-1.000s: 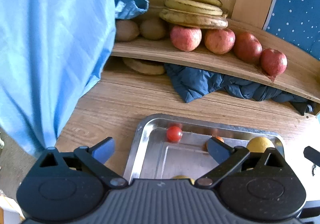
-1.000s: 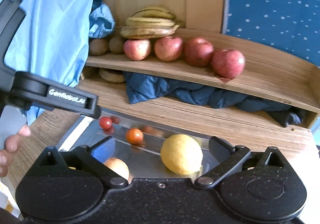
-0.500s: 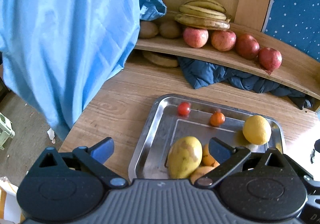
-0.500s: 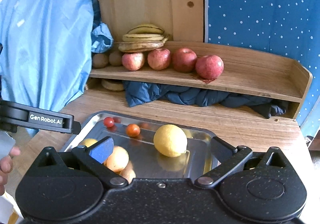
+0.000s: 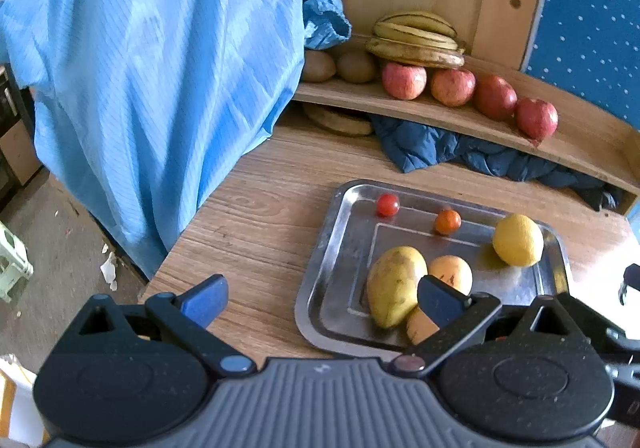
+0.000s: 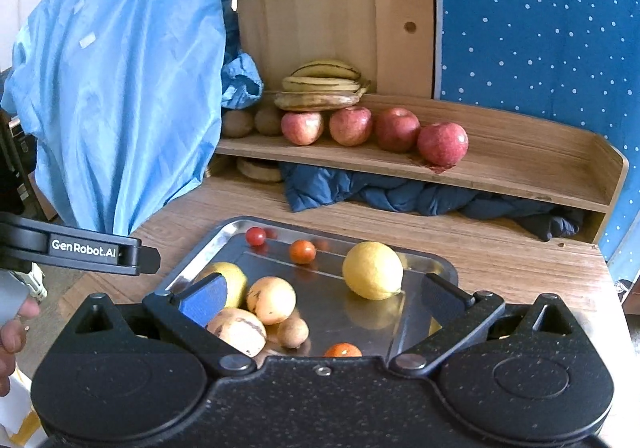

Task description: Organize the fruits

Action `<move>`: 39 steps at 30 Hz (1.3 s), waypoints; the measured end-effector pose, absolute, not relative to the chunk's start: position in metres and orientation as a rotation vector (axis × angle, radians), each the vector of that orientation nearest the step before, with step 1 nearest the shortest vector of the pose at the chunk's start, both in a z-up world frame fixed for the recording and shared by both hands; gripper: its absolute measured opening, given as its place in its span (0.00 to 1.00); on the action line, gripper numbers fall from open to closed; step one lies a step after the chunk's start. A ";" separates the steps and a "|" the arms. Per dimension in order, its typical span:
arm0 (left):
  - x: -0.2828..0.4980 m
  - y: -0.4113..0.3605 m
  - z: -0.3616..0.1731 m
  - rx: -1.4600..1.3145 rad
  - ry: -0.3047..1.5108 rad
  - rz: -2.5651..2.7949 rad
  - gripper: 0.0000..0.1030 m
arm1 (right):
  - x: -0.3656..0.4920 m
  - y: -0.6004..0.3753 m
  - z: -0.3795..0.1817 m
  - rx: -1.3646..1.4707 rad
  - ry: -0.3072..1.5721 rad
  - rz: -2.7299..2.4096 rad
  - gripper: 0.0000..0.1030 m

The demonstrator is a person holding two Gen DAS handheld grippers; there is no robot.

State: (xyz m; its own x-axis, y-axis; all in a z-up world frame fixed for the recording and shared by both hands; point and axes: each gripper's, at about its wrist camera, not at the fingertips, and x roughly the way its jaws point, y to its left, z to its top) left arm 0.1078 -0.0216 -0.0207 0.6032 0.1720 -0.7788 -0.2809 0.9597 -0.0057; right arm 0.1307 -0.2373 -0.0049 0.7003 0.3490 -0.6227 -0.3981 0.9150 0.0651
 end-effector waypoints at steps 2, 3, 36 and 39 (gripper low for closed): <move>0.106 -0.018 -0.020 -0.117 0.882 0.245 0.99 | 0.129 -0.234 -0.004 -0.074 0.678 0.406 0.99; 0.104 -0.016 -0.020 -0.112 0.877 0.234 0.99 | 0.128 -0.233 -0.004 -0.073 0.678 0.399 0.99; 0.032 0.029 -0.028 -0.025 0.817 0.002 0.99 | 0.020 -0.197 0.003 -0.003 0.649 0.131 0.99; 0.027 0.030 -0.029 -0.039 0.826 0.014 0.99 | 0.018 -0.198 0.003 -0.012 0.664 0.126 0.99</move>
